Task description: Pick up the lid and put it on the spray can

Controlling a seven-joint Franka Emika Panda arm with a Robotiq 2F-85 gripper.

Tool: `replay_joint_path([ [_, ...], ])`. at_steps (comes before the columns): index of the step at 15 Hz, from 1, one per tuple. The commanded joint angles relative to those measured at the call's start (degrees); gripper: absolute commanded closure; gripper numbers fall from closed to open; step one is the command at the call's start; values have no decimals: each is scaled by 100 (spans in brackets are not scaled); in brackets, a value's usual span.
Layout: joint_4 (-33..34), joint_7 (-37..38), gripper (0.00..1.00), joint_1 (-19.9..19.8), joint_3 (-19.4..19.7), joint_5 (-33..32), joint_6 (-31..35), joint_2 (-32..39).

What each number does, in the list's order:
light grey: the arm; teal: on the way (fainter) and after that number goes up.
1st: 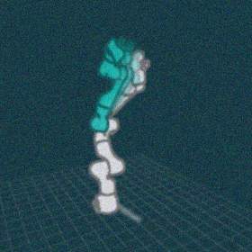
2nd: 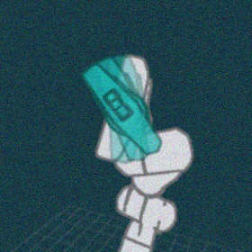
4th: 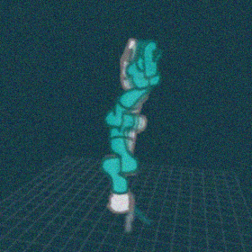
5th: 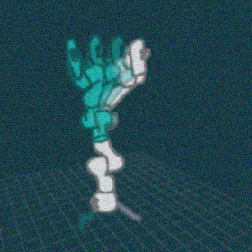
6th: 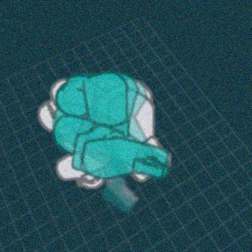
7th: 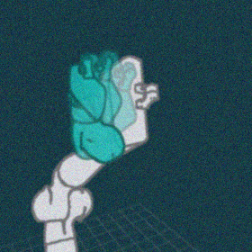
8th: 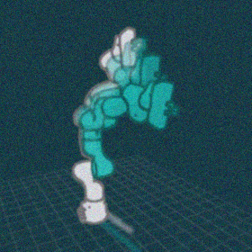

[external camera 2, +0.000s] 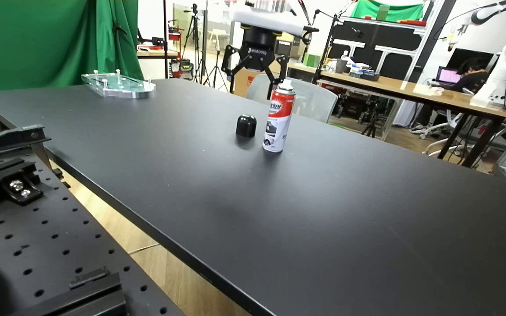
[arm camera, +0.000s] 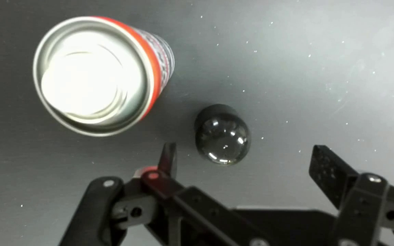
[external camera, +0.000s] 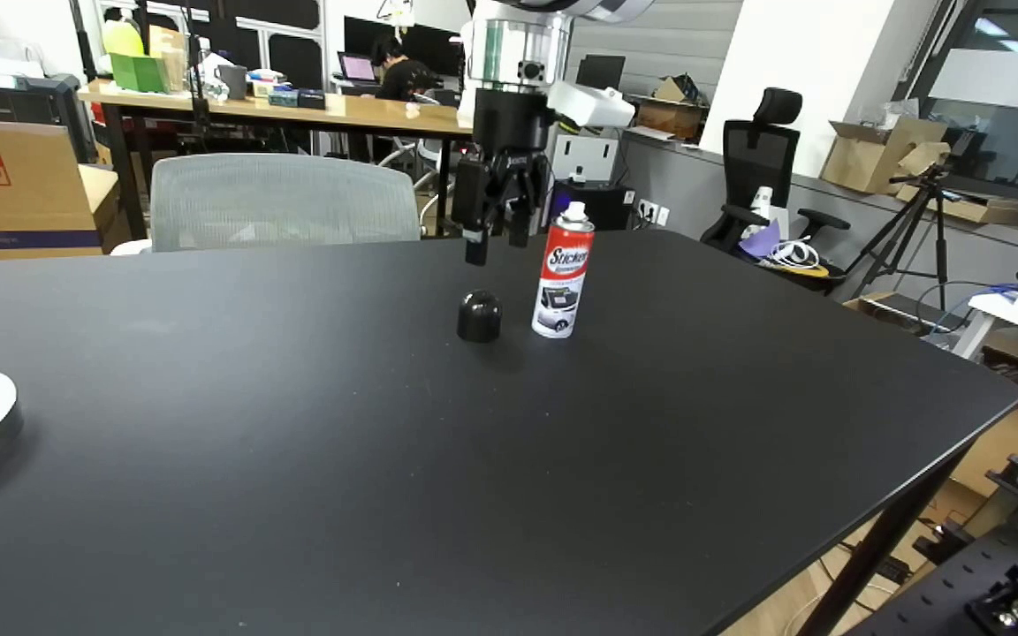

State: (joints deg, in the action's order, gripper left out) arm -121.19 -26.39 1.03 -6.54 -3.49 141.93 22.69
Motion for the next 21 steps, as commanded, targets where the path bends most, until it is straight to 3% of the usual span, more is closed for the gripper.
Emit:
replay_joint_path([
  [1,69,30,0,-12,17,-201,-38,70],
  [10,508,-533,0,93,30,-1246,-217,829],
  [18,727,-558,0,64,-77,-1307,463,1182],
  [19,736,-630,25,-11,-171,-1180,443,1201],
  [21,734,-734,32,-120,-322,-960,358,1205],
])
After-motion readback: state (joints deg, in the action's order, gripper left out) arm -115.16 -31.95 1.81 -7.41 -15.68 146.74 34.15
